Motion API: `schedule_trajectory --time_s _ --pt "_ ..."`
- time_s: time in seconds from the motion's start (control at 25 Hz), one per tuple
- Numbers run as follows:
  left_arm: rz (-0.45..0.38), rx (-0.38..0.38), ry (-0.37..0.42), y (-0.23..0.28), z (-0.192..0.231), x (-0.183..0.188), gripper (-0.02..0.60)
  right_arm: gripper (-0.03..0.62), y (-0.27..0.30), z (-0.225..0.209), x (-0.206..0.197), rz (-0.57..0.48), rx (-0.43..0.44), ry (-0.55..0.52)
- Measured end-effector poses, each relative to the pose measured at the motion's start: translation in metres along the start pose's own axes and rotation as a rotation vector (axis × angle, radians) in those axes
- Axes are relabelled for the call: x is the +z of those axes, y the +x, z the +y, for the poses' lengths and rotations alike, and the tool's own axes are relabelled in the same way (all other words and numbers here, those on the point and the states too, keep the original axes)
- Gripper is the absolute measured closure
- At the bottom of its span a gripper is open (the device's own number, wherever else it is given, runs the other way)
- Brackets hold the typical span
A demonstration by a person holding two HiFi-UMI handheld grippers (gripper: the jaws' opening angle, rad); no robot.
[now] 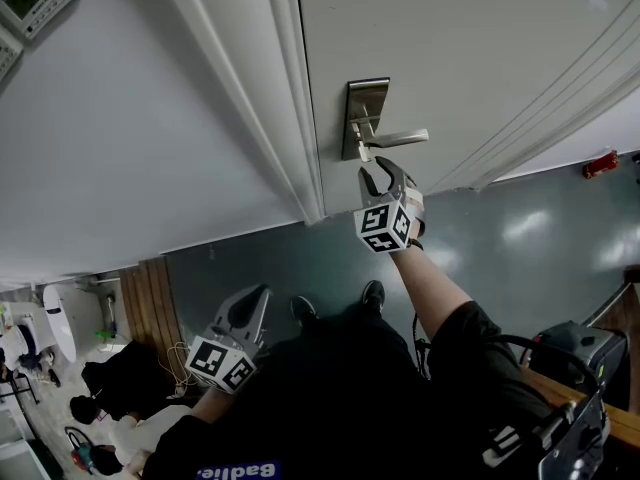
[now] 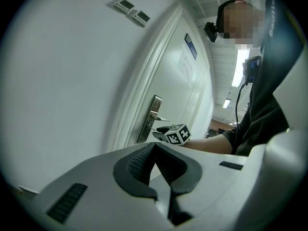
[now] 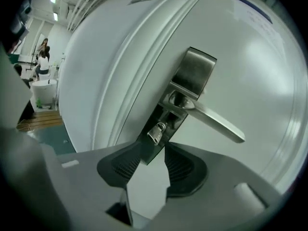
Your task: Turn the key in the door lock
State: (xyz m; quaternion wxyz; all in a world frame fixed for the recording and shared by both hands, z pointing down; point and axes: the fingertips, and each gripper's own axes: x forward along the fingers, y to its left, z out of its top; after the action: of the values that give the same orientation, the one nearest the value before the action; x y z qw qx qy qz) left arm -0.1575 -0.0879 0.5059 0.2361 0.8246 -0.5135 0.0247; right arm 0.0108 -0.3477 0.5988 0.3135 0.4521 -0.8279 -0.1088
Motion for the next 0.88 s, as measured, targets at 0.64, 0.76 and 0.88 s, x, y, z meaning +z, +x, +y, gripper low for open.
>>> schedule_trajectory --time_s 0.64,0.76,0.88 --pt "-0.086 -0.203 0.041 0.016 -0.026 0.026 0.575 0.468 -0.125 0.031 0.024 -0.026 0.031 0.231" --pt "-0.104 -0.23 0.056 0.016 -0.031 0.033 0.575 0.47 -0.142 0.048 0.034 -0.03 0.085 0.315" --pt "-0.116 -0.256 0.071 0.02 -0.037 0.039 0.575 0.47 -0.154 0.058 0.039 -0.029 0.123 0.361"
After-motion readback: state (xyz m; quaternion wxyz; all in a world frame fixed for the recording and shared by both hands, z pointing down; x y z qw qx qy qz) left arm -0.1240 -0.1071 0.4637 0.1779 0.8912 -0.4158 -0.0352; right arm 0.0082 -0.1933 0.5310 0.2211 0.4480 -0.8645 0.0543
